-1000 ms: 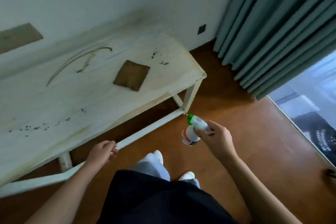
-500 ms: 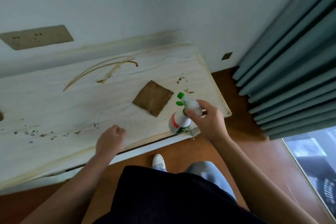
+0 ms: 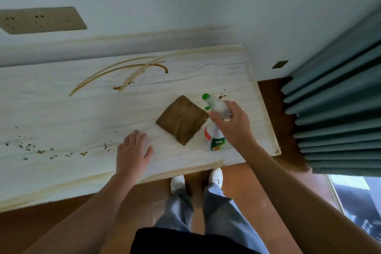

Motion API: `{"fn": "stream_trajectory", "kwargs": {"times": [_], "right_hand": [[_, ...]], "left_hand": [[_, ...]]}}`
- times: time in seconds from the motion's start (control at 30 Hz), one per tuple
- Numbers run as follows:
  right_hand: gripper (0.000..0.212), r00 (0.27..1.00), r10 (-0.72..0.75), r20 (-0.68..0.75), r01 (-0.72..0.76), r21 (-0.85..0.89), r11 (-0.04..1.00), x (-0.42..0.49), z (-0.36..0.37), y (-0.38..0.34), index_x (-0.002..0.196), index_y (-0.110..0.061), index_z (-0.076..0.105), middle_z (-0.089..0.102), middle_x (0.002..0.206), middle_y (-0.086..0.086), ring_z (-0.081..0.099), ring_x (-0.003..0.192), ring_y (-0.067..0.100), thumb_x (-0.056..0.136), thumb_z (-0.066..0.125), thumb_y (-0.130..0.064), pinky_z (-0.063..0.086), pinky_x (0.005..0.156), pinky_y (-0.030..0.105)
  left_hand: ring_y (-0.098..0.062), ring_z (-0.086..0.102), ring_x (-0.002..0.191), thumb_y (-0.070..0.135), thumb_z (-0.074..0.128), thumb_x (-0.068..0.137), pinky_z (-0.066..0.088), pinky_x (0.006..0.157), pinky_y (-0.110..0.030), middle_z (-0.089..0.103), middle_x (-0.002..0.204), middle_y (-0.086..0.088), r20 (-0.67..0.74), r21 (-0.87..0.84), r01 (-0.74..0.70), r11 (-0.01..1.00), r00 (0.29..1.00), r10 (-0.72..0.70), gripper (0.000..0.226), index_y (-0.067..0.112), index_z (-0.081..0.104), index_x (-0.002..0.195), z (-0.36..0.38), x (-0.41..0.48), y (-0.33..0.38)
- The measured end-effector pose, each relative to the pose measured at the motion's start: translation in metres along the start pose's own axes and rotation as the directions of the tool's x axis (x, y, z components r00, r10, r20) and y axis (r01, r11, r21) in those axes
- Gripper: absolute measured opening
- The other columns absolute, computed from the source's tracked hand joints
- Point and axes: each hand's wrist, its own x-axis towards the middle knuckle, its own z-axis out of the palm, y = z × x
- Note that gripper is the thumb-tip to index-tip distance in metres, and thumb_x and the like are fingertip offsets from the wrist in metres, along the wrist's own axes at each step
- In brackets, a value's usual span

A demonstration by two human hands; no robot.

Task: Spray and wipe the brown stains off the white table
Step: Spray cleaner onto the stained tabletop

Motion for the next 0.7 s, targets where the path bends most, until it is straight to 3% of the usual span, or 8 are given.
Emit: {"fn": "stream_trajectory", "kwargs": {"times": [0.17,0.3,0.5,0.6,0.7], "right_hand": [[0.045,0.991,0.100,0.088,-0.119,0.243,0.963,0.026,0.031,0.000,0.107,-0.028,0.063,0.066,0.094,0.002,0.065,0.086,0.019,0.079,0.064,-0.063,0.055,0.073,0.032],[0.021,0.991,0.076,0.109,-0.104,0.280,0.954,0.038,0.041,-0.006,0.093,-0.027,0.062,0.068,0.079,0.004,0.064,0.067,0.017,0.090,0.065,-0.048,0.052,0.060,0.024],[0.026,0.978,0.068,0.196,-0.106,0.189,0.976,0.021,0.021,-0.004,0.089,-0.013,0.069,0.067,0.061,0.004,0.063,0.050,0.011,0.094,0.064,-0.037,0.051,0.051,0.020],[0.025,0.969,0.127,0.211,-0.154,0.116,0.981,0.003,0.013,0.005,0.080,-0.015,0.071,0.066,0.056,0.009,0.060,0.045,0.014,0.093,0.064,-0.036,0.049,0.049,0.023],[0.030,0.960,0.184,0.210,-0.194,0.028,0.981,-0.015,0.014,0.015,0.073,-0.017,0.070,0.063,0.050,-0.001,0.059,0.041,0.011,0.090,0.067,-0.042,0.049,0.050,0.026]], "left_hand": [[-0.039,0.038,0.145,0.035,0.066,0.094,0.039,0.111,-0.054,0.041,0.157,-0.018,-0.045,-0.044,0.043,0.998,0.998,-0.045,0.053,0.009,0.055,0.139,0.014,-0.004,0.005],[-0.034,0.027,0.152,0.041,0.059,0.097,0.033,0.118,-0.051,0.031,0.163,-0.015,-0.012,-0.048,0.067,0.997,0.998,-0.068,0.059,0.012,0.047,0.147,0.014,-0.003,0.007],[-0.031,0.017,0.155,0.048,0.052,0.100,0.025,0.123,-0.048,0.021,0.167,-0.012,0.025,-0.037,0.035,0.999,0.999,-0.034,0.065,0.014,0.037,0.154,0.006,-0.006,0.008],[-0.032,0.017,0.155,0.050,0.048,0.101,0.025,0.123,-0.048,0.020,0.168,-0.013,0.029,-0.014,0.034,0.999,0.999,-0.034,0.066,0.014,0.035,0.155,0.006,-0.007,0.008],[-0.035,0.019,0.155,0.047,0.048,0.101,0.025,0.122,-0.050,0.022,0.167,-0.016,0.015,-0.009,0.030,1.000,0.999,-0.030,0.066,0.010,0.037,0.154,0.010,-0.008,0.007]]}}
